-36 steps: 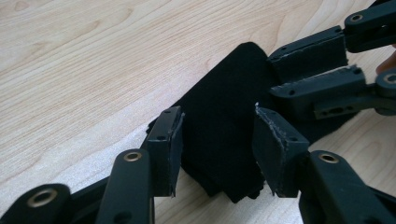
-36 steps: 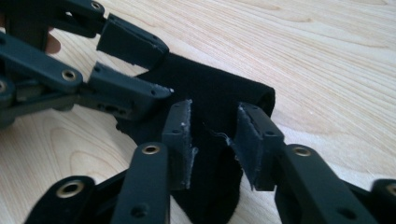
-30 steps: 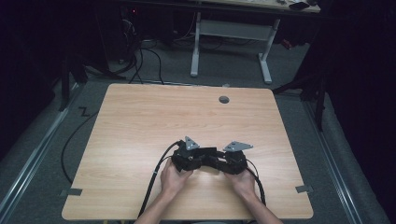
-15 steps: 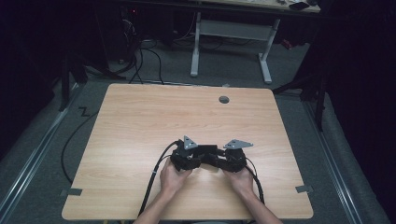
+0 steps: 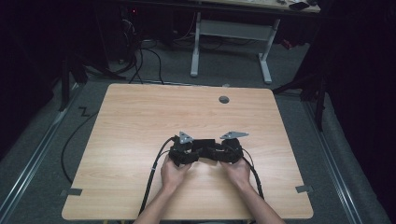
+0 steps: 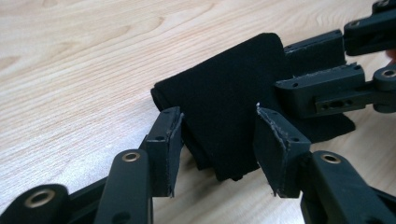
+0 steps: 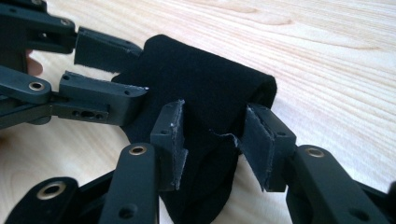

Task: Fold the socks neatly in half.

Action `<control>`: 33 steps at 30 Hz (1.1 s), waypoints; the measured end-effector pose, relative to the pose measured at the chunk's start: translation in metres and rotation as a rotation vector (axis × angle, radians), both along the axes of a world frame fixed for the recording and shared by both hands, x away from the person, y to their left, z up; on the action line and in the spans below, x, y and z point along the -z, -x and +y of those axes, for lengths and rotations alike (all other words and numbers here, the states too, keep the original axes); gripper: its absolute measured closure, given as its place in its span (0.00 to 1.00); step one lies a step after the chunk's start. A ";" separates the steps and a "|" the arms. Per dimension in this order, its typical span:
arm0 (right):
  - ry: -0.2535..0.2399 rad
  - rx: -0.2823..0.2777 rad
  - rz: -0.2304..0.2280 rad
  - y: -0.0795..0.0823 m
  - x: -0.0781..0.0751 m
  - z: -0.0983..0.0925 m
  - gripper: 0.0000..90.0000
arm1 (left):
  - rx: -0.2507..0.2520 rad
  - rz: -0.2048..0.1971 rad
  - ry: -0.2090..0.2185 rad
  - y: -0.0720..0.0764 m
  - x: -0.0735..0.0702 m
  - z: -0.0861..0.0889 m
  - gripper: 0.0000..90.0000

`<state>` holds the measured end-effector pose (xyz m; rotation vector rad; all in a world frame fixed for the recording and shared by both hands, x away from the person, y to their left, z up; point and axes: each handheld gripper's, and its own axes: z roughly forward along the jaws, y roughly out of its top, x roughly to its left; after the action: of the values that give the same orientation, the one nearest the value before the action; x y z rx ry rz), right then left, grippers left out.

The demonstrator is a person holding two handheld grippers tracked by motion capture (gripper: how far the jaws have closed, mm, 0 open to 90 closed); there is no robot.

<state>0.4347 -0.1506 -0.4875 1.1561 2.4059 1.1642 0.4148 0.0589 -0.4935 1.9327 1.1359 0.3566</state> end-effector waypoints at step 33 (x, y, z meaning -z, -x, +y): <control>-0.033 0.043 -0.131 -0.002 -0.026 -0.005 0.63 | -0.044 -0.107 -0.009 0.000 -0.028 0.034 0.47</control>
<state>0.4371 -0.1557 -0.4617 1.0994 2.2625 1.2310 0.4150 0.0925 -0.4658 1.8754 1.1097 0.4839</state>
